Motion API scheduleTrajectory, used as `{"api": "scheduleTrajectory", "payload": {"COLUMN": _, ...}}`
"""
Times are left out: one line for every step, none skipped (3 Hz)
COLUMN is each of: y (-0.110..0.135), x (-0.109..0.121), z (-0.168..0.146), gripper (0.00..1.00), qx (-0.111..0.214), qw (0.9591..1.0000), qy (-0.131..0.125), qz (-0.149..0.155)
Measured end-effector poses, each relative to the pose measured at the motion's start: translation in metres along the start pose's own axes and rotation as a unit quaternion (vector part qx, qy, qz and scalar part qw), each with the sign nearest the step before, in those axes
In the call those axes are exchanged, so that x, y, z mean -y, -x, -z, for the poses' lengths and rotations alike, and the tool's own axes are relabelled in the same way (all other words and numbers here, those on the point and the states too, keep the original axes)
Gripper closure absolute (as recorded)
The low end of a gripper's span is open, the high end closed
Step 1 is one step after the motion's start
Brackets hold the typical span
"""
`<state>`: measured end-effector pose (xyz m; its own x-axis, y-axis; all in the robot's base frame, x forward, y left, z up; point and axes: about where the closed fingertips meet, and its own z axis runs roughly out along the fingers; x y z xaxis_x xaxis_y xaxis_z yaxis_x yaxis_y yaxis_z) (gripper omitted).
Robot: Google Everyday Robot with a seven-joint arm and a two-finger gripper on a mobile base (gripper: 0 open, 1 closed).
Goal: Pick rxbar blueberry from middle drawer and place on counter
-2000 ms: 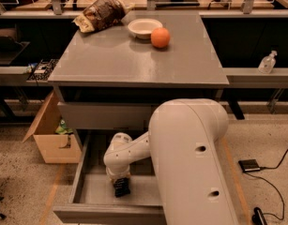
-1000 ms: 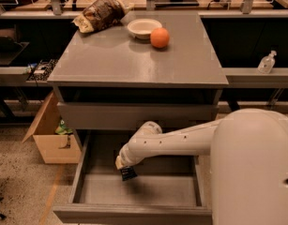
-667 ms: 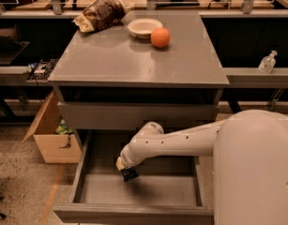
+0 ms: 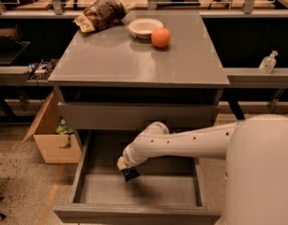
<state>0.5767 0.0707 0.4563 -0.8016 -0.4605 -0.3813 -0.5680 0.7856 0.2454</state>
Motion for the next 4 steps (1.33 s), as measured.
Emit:
{"api": "scheduleTrajectory", "payload": {"y": -0.002, "x": 0.003, "z": 0.053, "gripper": 1.00, "qx": 0.038, "qw": 0.9989, "qy": 0.026, "qz": 0.011}}
{"api": "scheduleTrajectory", "payload": {"y": -0.008, "x": 0.005, "z": 0.106, "gripper": 1.00, "qx": 0.081, "qw": 0.9956, "qy": 0.021, "qz": 0.041}}
{"api": "scheduleTrajectory", "payload": {"y": -0.012, "x": 0.001, "z": 0.145, "gripper": 1.00, "qx": 0.107, "qw": 0.9915, "qy": -0.008, "qz": 0.073}}
{"api": "scheduleTrajectory", "payload": {"y": -0.011, "x": 0.000, "z": 0.153, "gripper": 1.00, "qx": 0.110, "qw": 0.9910, "qy": -0.014, "qz": 0.076}}
